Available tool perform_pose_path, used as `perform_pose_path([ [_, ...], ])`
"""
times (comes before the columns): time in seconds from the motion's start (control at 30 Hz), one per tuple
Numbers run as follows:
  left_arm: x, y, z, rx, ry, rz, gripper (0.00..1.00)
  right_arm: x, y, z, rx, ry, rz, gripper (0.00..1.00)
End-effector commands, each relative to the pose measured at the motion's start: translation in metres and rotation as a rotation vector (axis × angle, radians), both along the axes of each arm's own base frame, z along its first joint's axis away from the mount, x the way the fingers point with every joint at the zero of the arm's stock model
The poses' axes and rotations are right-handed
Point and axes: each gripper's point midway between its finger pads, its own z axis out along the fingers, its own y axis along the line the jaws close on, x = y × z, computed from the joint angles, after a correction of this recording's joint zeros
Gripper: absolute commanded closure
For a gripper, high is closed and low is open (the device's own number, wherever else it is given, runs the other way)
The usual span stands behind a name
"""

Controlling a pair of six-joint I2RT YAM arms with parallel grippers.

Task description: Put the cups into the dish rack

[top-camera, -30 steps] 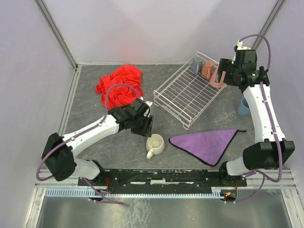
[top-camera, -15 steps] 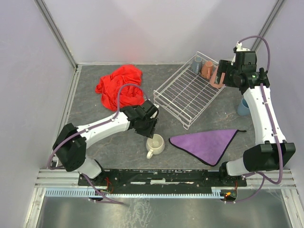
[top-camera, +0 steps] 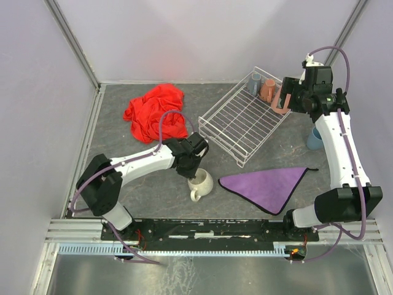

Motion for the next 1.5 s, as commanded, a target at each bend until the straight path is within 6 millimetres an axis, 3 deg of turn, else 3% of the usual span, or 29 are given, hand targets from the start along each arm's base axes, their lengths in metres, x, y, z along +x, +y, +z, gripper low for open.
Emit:
perform_pose_path([
  [0.0,0.010,-0.003,-0.001,0.001,-0.043,-0.014,0.97,-0.004,0.005,0.021,0.026,-0.068,0.006,0.06],
  [0.07,0.012,-0.005,0.007,-0.018,-0.064,-0.006,0.97,-0.005,0.011,0.024,0.056,-0.071,0.024,0.06],
  [0.17,0.027,-0.013,0.043,-0.123,-0.117,0.025,0.97,-0.005,0.032,0.025,0.138,-0.066,0.073,0.07],
  [0.3,0.061,-0.015,0.114,-0.318,-0.218,0.117,0.97,-0.012,0.069,0.026,0.269,-0.038,0.152,0.06],
  [0.43,0.099,-0.001,0.192,-0.509,-0.346,0.220,0.97,-0.018,0.102,0.032,0.453,-0.001,0.200,0.05],
  [0.57,0.131,0.012,0.245,-0.660,-0.466,0.309,0.97,-0.020,0.139,0.041,0.698,0.038,0.262,0.03],
  [0.77,0.167,0.017,0.275,-0.902,-0.511,0.407,0.97,-0.026,0.194,0.062,1.091,0.068,0.364,0.03],
  [0.97,0.184,0.003,0.291,-1.141,-0.489,0.454,0.97,-0.037,0.242,0.072,1.415,0.127,0.405,0.04],
  [1.13,0.189,-0.008,0.299,-1.285,-0.431,0.486,0.97,-0.044,0.267,0.071,1.478,0.148,0.445,0.05],
  [1.47,0.195,-0.011,0.305,-1.383,-0.395,0.531,0.97,-0.044,0.297,0.066,1.501,0.175,0.484,0.09],
])
